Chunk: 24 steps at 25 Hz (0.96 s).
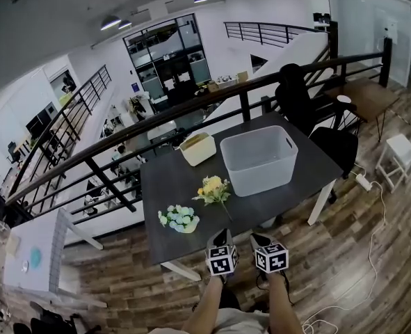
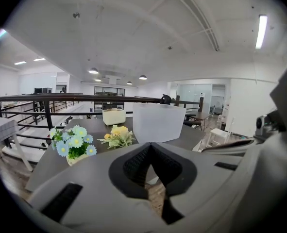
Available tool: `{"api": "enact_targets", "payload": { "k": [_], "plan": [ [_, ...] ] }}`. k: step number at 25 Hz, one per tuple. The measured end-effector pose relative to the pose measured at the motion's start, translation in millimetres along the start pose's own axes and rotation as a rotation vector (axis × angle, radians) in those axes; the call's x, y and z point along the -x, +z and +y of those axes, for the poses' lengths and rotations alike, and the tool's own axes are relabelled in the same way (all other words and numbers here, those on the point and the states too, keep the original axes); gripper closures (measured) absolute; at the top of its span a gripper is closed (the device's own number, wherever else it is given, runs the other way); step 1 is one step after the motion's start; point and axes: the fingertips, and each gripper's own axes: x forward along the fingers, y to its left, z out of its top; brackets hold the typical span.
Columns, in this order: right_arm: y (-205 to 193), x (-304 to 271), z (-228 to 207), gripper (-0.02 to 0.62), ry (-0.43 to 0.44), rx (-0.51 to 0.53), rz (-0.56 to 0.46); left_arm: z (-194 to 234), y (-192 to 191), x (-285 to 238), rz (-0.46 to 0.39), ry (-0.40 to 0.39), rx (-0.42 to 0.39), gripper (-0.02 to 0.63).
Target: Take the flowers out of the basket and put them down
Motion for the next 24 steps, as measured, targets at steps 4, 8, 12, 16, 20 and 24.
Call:
{"api": "enact_targets", "payload": {
  "k": [4, 8, 12, 16, 20, 24],
  "plan": [
    [5.2, -13.6, 3.1, 0.578, 0.027, -0.01, -0.007, 18.1, -7.5, 5.3, 0.015, 0.011, 0.002, 0.591],
    [5.1, -16.0, -2.8, 0.578, 0.014, -0.01, 0.002, 30.4, -11.5, 9.4, 0.034, 0.026, 0.046, 0.591],
    [4.4, -19.9, -7.0, 0.578, -0.013, -0.02, -0.002, 33.9, -10.7, 8.9, 0.02, 0.028, 0.034, 0.591],
    [2.1, -32.1, -3.4, 0.578, 0.001, -0.033, 0.01, 42.3, -13.1, 9.1, 0.029, 0.039, 0.02, 0.591],
    [5.1, -47.0, 8.2, 0.578, 0.028, -0.027, 0.023, 63.4, -9.8, 16.8, 0.015, 0.067, 0.029, 0.591],
    [-1.1, -44.7, 12.1, 0.578, 0.013, -0.037, 0.035, 75.2, -13.1, 22.5, 0.031, 0.068, 0.044, 0.591]
  ]
}}
